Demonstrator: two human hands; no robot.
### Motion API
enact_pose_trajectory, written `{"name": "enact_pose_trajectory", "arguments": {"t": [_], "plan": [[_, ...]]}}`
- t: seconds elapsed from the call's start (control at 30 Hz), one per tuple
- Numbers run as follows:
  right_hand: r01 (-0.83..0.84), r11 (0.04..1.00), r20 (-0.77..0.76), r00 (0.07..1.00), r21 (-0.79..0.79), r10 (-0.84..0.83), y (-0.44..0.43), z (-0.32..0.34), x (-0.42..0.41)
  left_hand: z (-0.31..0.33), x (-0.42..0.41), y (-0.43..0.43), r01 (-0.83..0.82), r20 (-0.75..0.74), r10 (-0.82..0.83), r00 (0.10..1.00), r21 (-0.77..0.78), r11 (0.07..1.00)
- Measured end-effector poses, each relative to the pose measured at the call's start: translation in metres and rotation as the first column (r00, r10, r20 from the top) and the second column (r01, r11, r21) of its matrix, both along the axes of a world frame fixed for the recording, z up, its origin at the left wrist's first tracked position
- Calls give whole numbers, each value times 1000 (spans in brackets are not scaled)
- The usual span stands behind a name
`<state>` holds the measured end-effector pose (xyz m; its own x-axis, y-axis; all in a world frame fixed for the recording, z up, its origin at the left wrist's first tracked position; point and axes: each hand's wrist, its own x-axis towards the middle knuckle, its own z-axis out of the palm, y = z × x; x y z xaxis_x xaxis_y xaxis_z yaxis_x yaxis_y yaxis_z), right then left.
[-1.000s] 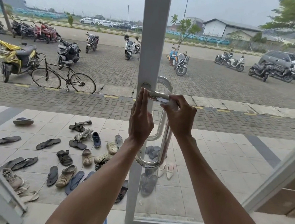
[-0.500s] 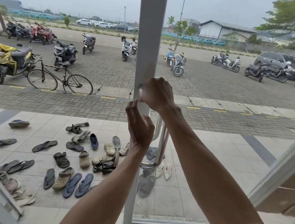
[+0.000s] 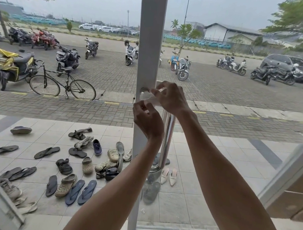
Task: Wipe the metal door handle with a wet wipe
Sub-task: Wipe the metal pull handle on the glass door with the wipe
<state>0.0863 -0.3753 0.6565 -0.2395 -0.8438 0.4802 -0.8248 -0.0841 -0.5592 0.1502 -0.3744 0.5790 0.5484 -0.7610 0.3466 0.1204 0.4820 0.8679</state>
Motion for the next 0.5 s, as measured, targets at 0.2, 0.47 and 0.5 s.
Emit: {"name": "enact_pose_trajectory", "arguments": {"t": [0.2,0.47,0.5], "plan": [[-12,1000,-39,999,4,12,-1,-8,1,10,1,0,124,-232,-80,970,183,975],[-41,990,34,999,136,37,-12,0,5,17,3,-7,544,-659,-296,691,206,813],[-38,988,36,999,150,33,-16,1,6,19,4,-6,568,-683,-302,665,200,798]]}}
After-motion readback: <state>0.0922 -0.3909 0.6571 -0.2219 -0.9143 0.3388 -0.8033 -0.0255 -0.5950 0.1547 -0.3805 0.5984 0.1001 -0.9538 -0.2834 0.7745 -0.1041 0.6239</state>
